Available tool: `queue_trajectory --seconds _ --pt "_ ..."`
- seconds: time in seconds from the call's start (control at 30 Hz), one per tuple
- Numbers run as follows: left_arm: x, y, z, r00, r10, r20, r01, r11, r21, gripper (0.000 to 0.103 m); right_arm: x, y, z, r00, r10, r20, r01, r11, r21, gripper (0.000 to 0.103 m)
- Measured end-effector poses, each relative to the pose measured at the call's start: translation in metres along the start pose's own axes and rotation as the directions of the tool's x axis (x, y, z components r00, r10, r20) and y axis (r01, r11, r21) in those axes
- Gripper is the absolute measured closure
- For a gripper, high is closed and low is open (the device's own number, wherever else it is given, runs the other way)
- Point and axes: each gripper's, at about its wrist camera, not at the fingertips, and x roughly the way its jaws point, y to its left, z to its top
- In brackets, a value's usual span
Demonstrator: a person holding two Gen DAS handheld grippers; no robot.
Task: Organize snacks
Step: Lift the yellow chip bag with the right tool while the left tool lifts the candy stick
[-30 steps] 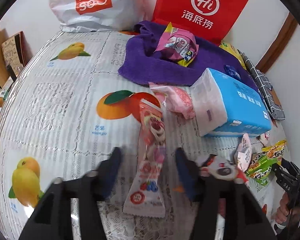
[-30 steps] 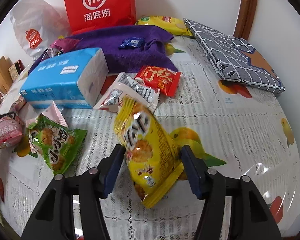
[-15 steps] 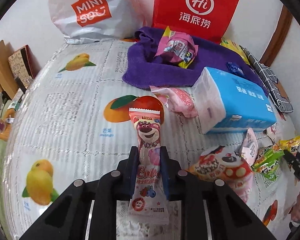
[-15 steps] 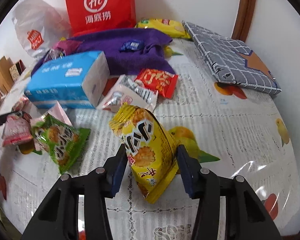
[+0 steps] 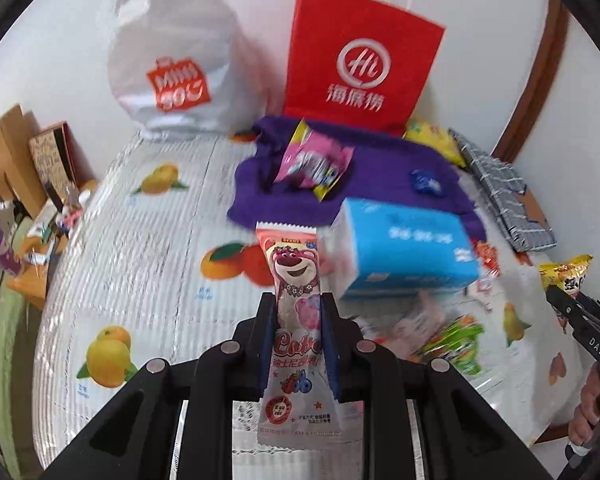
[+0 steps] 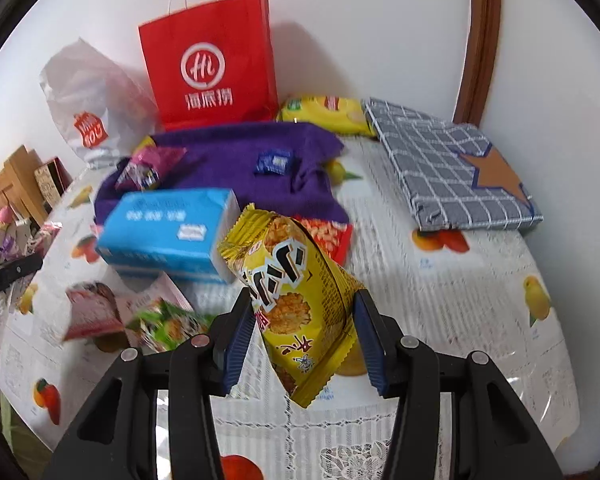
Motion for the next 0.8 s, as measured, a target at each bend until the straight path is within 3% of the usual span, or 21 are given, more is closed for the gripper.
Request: queue_trajectory --seconds 0.23,0.3,0.33,0.47,0.6,0.8 --pt "-0.021 -0.016 0.025 0.998 0.005 0.067 -0.006 1.0 0.018 0.081 -0.021 0.008 0.03 0.999 0.018 0.046 -0.018 1.0 -0.01 0.054" --pt "-0.023 -0.02 0.031 0.997 0.003 0.077 -0.005 1.0 0.025 0.087 -0.023 0.01 0.039 0.998 0.024 0.052 -0.023 1.0 -0.009 0.054" --pt "-0.022 -0.021 0.032 0.997 0.0 0.076 -0.002 1.0 0.025 0.094 -0.023 0.01 0.042 0.998 0.025 0.056 -0.024 1.0 -0.01 0.054" --pt "-0.013 -0.018 0.037 0.998 -0.027 0.052 0.026 1.0 0.012 0.095 -0.024 0.015 0.052 0.997 0.027 0.07 -0.026 1.0 -0.018 0.054" --pt "-0.004 -0.011 0.033 1.0 -0.01 0.025 0.009 1.0 0.021 0.095 -0.018 0.02 0.055 0.997 0.03 0.065 -0.029 0.999 -0.029 0.054" --pt "0.02 0.011 0.019 0.999 -0.022 -0.041 0.022 0.999 -0.024 0.062 -0.001 0.026 0.046 0.999 0.033 0.03 -0.032 0.999 -0.036 0.054"
